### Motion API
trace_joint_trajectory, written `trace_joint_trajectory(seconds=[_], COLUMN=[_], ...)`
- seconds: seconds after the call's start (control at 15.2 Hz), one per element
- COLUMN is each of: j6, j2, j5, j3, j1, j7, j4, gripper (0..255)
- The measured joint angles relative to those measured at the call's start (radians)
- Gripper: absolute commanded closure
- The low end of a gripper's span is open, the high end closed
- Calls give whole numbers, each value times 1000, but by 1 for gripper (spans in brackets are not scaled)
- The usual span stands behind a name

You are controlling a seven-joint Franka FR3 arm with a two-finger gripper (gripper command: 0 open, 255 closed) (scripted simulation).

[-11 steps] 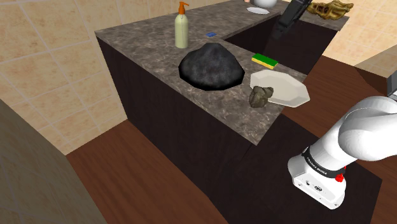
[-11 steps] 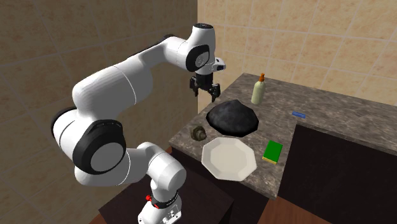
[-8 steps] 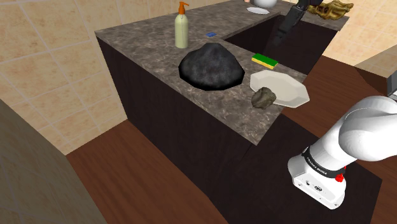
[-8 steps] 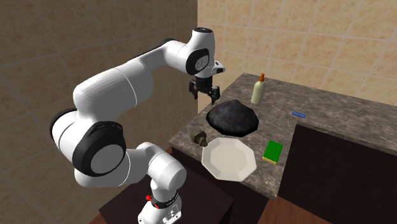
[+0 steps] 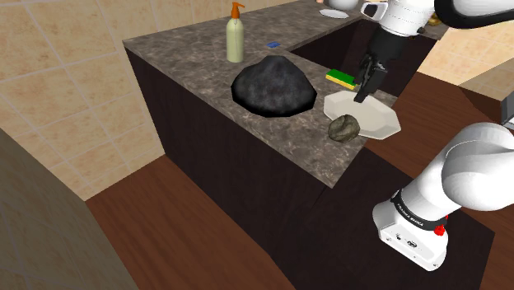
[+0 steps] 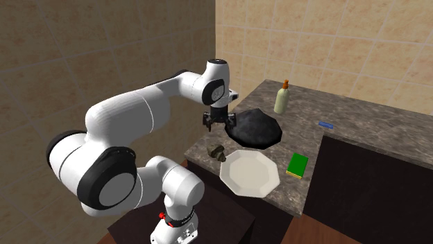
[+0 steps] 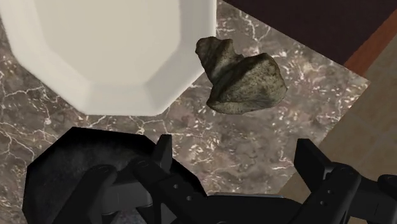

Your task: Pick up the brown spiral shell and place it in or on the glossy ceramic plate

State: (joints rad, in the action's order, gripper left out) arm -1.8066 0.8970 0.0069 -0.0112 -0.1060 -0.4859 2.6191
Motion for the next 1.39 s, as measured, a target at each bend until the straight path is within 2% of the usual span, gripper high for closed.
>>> trace_joint_trajectory(seconds=[0.33, 0.86, 1.25, 1.32, 1.39], j6=[-75, -184, -192, -197, -208], j2=[21, 5, 16, 10, -3], j5=[-85, -101, -104, -104, -104], j3=[-40, -58, -57, -56, -56], j1=[-31, -25, -21, -22, -22], j7=[-172, -202, -204, -203, -203], j4=[139, 194, 202, 198, 190], gripper=[0, 0, 0, 255, 255])
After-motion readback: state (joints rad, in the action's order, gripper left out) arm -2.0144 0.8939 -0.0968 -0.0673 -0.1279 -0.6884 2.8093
